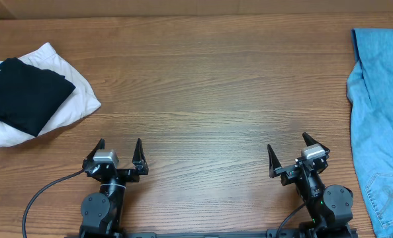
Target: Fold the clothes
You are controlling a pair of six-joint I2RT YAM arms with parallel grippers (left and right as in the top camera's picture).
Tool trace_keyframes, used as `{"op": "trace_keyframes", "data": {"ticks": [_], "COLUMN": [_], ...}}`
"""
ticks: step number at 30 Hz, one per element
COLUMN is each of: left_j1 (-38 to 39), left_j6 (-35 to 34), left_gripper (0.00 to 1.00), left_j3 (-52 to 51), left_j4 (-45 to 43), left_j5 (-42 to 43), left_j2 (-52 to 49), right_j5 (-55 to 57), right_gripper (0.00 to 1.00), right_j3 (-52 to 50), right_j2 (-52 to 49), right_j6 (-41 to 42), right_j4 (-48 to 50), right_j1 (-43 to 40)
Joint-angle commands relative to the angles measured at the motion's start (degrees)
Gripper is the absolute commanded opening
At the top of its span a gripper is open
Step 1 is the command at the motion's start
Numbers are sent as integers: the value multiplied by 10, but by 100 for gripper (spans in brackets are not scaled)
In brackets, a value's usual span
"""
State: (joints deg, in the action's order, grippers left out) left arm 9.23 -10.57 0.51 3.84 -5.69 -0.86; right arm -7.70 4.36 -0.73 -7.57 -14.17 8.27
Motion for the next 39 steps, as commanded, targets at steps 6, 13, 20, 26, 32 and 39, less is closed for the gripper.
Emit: {"op": "trace_keyframes", "data": {"ticks": [6, 13, 20, 26, 32, 39], "left_j1": [-7, -7, -7, -7, -7, -7], "left_j6": [3, 3, 3, 3, 3, 2], "left_gripper": [100, 100, 100, 100, 100, 100], "left_j3": [-2, -2, -2, -2, -2, -2], "left_j4": [-1, -1, -1, -1, 0, 0], "left_j5": [-9, -9, -9, -9, -5, -3], "left_j2": [6, 6, 6, 6, 6, 6], "right_j5": [-5, -6, -5, -5, -6, -3], "right_gripper": [100, 100, 100, 100, 100, 100], "right_j3": [0, 0, 0, 0, 0, 0], "right_j2": [6, 6, 6, 6, 6, 6], "right_j6": [-4, -4, -4, -4, 1, 94], "right_j4": [4, 8, 4, 4, 4, 4], "right_j1": [-3, -3, -3, -3, -3, -3]}}
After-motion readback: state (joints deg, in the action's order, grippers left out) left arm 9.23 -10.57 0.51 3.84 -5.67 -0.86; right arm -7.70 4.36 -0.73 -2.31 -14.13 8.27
